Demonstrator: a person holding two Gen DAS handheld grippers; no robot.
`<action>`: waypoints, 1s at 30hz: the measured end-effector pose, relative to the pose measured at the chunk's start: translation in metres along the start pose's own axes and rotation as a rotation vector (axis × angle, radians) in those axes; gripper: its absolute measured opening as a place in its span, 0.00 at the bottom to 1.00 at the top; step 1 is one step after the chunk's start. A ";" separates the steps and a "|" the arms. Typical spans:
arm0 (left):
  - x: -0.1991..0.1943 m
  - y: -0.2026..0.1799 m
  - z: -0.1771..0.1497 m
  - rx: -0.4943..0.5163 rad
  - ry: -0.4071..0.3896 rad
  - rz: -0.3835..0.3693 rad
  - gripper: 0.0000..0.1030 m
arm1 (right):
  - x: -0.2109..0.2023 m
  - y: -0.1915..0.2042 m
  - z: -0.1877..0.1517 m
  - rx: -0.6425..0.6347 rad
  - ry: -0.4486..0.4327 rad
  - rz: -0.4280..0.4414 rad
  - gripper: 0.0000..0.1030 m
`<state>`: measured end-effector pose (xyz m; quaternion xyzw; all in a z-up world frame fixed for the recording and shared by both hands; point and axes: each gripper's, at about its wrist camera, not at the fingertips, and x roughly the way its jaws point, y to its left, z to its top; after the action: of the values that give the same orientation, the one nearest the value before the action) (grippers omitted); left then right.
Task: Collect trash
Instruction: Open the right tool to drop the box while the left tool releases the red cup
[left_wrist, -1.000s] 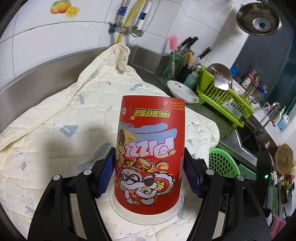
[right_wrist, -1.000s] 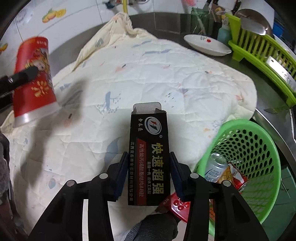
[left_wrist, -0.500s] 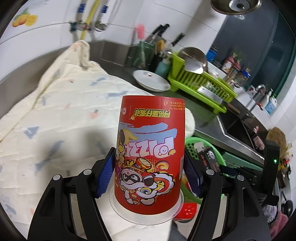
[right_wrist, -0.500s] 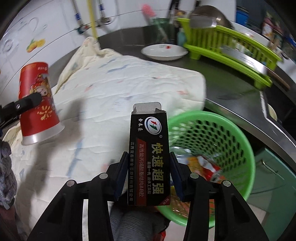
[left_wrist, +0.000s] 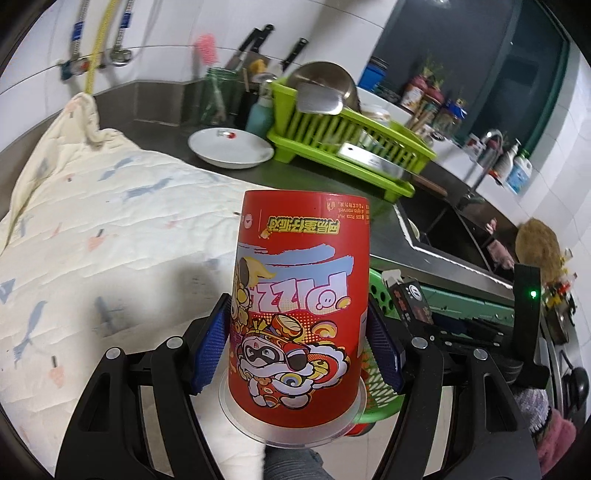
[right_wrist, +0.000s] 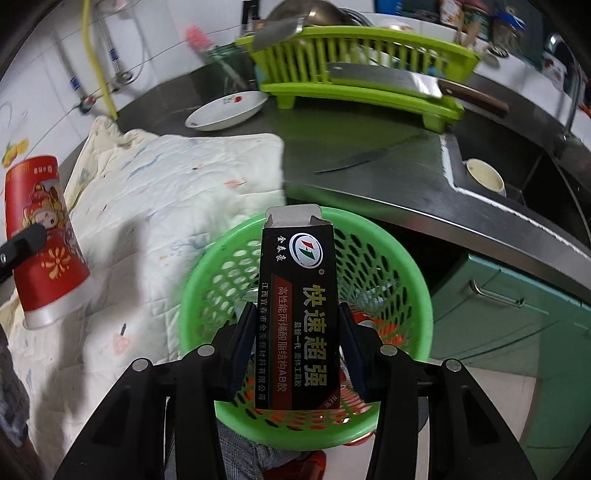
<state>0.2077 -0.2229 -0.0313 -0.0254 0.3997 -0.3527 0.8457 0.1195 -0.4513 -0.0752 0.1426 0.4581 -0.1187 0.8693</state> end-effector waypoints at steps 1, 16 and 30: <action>0.004 -0.005 0.000 0.005 0.006 -0.003 0.66 | 0.000 -0.004 0.000 0.005 -0.001 -0.002 0.42; 0.063 -0.056 -0.013 0.064 0.108 -0.037 0.67 | -0.030 -0.033 -0.018 0.023 -0.065 -0.030 0.57; 0.094 -0.086 -0.023 0.110 0.178 -0.043 0.68 | -0.053 -0.056 -0.033 0.063 -0.113 -0.057 0.73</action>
<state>0.1826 -0.3400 -0.0812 0.0438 0.4526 -0.3931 0.7992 0.0458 -0.4880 -0.0565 0.1499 0.4080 -0.1657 0.8852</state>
